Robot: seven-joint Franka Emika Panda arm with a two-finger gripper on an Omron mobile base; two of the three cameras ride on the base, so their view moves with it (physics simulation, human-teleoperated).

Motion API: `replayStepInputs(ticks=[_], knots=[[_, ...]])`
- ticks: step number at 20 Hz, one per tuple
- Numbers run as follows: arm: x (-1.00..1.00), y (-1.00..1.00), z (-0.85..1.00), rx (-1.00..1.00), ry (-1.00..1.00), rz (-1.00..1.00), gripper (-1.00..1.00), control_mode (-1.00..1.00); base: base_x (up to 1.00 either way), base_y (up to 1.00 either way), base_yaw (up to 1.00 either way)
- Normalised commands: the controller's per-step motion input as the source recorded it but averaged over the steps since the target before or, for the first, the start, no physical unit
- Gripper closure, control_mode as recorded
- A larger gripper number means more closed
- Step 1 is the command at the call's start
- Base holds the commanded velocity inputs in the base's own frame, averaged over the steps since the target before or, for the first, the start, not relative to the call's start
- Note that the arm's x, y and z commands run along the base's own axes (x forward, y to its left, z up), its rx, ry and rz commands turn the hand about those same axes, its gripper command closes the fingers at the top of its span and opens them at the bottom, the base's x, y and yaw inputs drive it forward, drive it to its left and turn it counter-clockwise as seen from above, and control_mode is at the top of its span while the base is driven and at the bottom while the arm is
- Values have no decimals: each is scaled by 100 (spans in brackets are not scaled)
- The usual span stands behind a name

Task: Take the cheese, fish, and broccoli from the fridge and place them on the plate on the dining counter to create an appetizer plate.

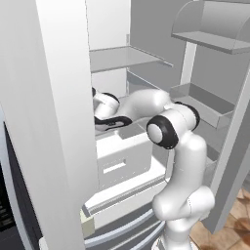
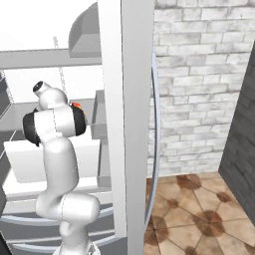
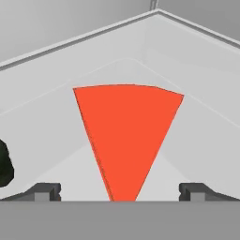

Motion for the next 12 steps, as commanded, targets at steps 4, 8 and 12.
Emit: replayStepInputs(ticks=[4,8,12], knots=[[36,-1,-14,0,0,0,-100,-100,0,0,0],[32,-3,-20,0,0,0,-100,-100,0,0,0],[13,-13,-27,0,0,0,-100,-100,0,0,0]])
